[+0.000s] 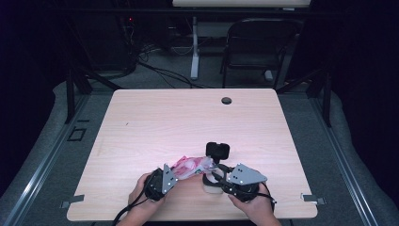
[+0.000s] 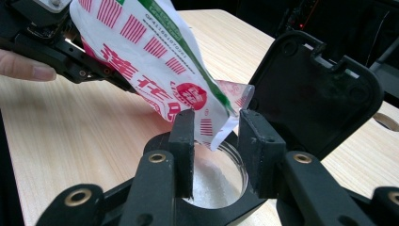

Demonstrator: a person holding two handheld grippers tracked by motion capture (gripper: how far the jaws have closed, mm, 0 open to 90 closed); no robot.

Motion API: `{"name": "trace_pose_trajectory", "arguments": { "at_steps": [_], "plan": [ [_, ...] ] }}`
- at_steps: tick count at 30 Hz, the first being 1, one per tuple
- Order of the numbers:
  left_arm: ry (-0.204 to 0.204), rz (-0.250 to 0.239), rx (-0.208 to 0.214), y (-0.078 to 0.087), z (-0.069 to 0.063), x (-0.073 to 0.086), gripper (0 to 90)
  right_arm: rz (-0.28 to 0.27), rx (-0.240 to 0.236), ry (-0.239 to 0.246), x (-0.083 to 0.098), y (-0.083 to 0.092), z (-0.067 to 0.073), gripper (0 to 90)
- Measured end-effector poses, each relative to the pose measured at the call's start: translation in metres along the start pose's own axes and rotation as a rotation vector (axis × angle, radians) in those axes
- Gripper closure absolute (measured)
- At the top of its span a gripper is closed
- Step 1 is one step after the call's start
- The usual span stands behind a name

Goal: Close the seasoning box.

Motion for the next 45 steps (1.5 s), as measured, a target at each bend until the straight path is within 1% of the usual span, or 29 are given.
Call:
{"name": "trace_pose_trajectory", "arguments": {
  "at_steps": [4,5,8,13,17,18,22,24,27,31,33,38,45],
  "plan": [
    [0.042,-0.010,0.015,0.000,0.001,0.001,77.6,-0.013,0.004,-0.017,-0.001,0.002,-0.002,67.0],
    [0.042,-0.010,0.017,0.000,0.002,0.002,77.6,-0.019,0.004,-0.020,-0.002,0.002,-0.002,67.0],
    [0.069,-0.016,0.025,-0.001,0.003,0.002,77.7,-0.027,0.002,-0.031,-0.003,0.004,-0.003,67.0],
    [0.100,-0.020,0.039,-0.001,0.006,0.004,77.8,-0.032,0.001,-0.030,-0.003,0.005,-0.003,66.6],
    [0.166,-0.031,0.067,-0.002,0.009,0.006,77.8,-0.038,0.007,-0.032,-0.004,0.006,-0.004,66.4],
    [0.191,-0.038,0.074,-0.003,0.010,0.006,77.8,-0.039,0.007,-0.034,-0.004,0.006,-0.004,66.4],
    [0.267,-0.048,0.107,-0.003,0.015,0.010,77.9,-0.039,0.009,-0.038,-0.004,0.006,-0.005,66.3],
    [0.294,-0.054,0.111,-0.004,0.017,0.011,77.9,-0.037,0.009,-0.035,-0.004,0.006,-0.005,66.3],
    [0.321,-0.060,0.124,-0.004,0.019,0.013,77.9,-0.033,0.010,-0.035,-0.003,0.006,-0.005,66.4],
    [0.387,-0.075,0.151,-0.005,0.022,0.014,77.9,-0.035,0.010,-0.039,-0.003,0.006,-0.005,66.5],
    [0.415,-0.078,0.160,-0.005,0.023,0.016,77.9,-0.034,0.012,-0.040,-0.002,0.006,-0.006,66.5],
    [0.421,-0.078,0.152,-0.006,0.026,0.017,78.0,-0.035,0.013,-0.040,-0.002,0.005,-0.006,66.4],
    [0.451,-0.085,0.156,-0.006,0.031,0.018,78.3,-0.037,0.019,-0.043,-0.002,0.006,-0.007,66.0]
  ]
}}
Point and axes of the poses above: each handheld gripper's, and its own axes: y roughly backward along the jaws, x roughly out of its underside, z roughly to its left, the point moved 10 cm from there along -y, roughly forward along the jaws, and after that the axes turned 2 degrees about -y, right-handed, at the moved point
